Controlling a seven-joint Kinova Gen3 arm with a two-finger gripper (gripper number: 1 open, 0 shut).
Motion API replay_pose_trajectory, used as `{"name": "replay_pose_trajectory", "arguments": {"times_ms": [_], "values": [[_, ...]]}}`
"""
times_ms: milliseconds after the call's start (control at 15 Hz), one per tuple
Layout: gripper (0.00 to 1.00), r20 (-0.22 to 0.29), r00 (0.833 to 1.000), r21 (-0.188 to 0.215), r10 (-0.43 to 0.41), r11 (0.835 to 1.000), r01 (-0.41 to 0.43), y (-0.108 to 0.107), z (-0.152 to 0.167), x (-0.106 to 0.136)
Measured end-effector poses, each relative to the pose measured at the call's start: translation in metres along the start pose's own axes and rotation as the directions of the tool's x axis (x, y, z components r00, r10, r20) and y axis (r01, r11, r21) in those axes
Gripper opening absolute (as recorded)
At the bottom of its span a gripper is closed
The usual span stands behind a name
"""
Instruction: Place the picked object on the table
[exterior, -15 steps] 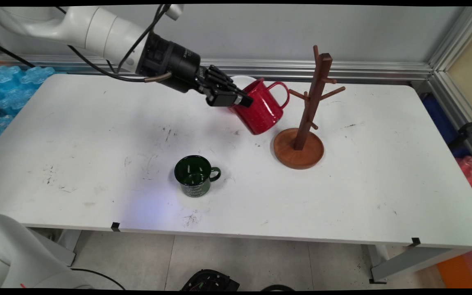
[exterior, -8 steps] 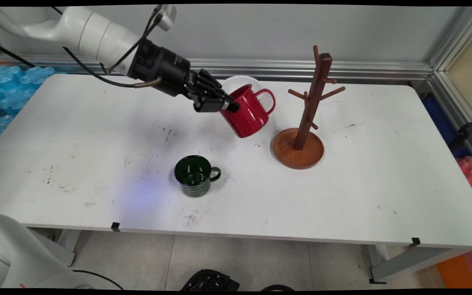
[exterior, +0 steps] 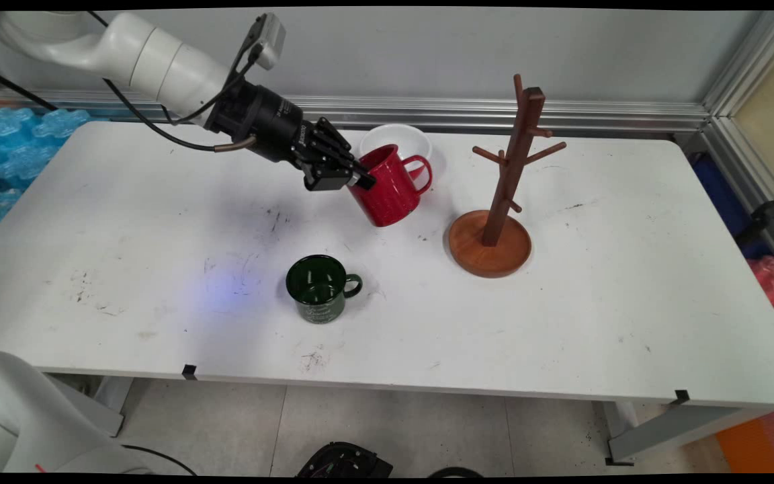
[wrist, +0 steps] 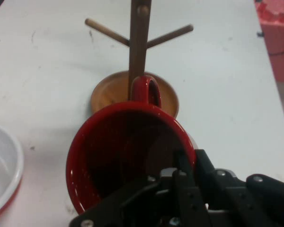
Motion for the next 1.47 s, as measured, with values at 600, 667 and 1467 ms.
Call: {"name": "replay_pose_trajectory", "arguments": {"times_ms": [600,667,1467], "values": [[0.00,0.091,0.991,0.016,0.098,0.995,-0.100,-0.016,-0.002,-0.026],[0.00,0.099,0.989,0.019,0.107,0.994,-0.109,-0.017,-0.002,-0.029],[0.00,0.175,0.968,0.044,0.181,0.981,-0.191,-0.033,-0.004,-0.053]]}}
